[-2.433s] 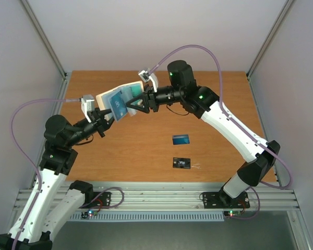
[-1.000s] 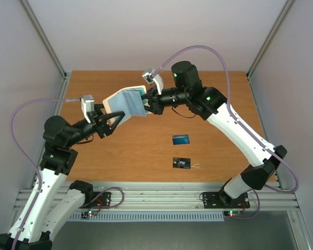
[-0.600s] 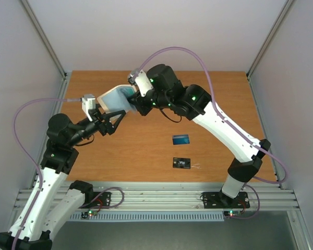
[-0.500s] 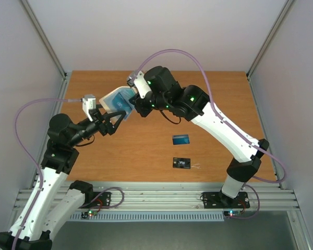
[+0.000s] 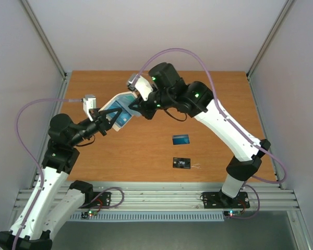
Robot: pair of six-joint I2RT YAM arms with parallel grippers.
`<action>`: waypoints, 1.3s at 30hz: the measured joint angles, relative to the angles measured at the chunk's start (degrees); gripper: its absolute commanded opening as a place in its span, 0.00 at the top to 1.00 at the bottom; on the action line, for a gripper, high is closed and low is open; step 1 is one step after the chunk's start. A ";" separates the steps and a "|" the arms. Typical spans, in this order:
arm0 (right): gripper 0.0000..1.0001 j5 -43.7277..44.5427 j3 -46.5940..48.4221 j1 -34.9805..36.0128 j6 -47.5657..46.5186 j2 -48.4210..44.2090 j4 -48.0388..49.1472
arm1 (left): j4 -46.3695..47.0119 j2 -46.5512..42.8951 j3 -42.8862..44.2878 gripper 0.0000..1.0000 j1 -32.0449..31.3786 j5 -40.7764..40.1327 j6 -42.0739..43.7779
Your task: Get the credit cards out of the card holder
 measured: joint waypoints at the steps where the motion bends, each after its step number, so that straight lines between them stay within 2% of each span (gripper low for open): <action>1: 0.99 -2.89 -0.52 -0.98 -0.24 -0.63 0.00 | 0.50 0.00 -0.09 1.00 0.02 0.28 0.28; 3: 0.96 -9.03 -1.75 -3.56 -0.63 -1.92 -0.02 | 1.95 0.00 -0.20 1.00 -0.02 1.57 -0.04; 5: 0.81 -16.31 -2.69 -6.40 -0.76 -2.80 -0.28 | 3.45 -0.02 -0.22 1.00 -0.26 3.58 -0.44; 7: 0.70 -22.01 -3.50 -8.76 -0.35 -3.21 -0.28 | 4.52 -0.02 -0.22 1.00 -0.35 5.29 -0.55; 10: 0.63 -23.67 -5.27 -12.81 2.27 -4.46 -0.37 | 1.99 -0.04 -0.11 1.00 0.00 2.36 -0.55; 11: 0.62 -23.06 -5.79 -14.78 3.54 -4.90 -0.44 | -1.84 0.02 0.20 1.00 0.04 -1.73 -0.46; 12: 0.62 -21.88 -6.21 -16.83 5.11 -5.27 -0.39 | -2.23 0.02 0.24 1.00 0.17 -2.10 -0.44; 13: 0.62 -20.81 -6.47 -17.22 6.25 -5.51 -0.44 | -5.46 0.42 0.66 1.00 0.28 -5.88 0.00; 14: 0.62 -19.10 -6.62 -20.46 7.80 -5.55 -0.61 | -8.94 0.87 1.09 1.00 0.44 -9.90 0.79; 18: 0.69 -12.79 -6.29 -24.92 12.66 -4.48 -4.15 | -21.18 3.13 2.29 1.00 0.83 -23.45 6.10; 22: 0.69 -11.58 -6.97 -22.10 14.29 -2.51 -5.73 | -29.64 5.03 2.80 1.00 0.96 -30.71 12.68; 25: 0.66 -17.11 -10.01 -14.08 12.52 -2.54 -1.44 | -32.70 5.42 3.13 1.00 0.96 -33.22 15.56; 28: 0.69 -27.69 -15.30 -6.56 12.39 -2.89 8.59 | -32.15 5.16 3.37 1.00 1.05 -30.62 14.97; 30: 0.70 -34.07 -19.54 -4.33 15.19 -3.13 16.59 | -28.96 4.59 3.23 1.00 1.44 -25.51 11.85; 34: 0.70 -38.58 -21.75 -6.01 18.73 -3.13 24.37 | -16.09 2.49 1.09 1.00 2.34 -14.91 3.54; 39: 0.70 -40.85 -22.01 -8.83 20.26 -3.76 28.33 | -1.46 1.36 -1.09 1.00 3.28 -5.38 -3.78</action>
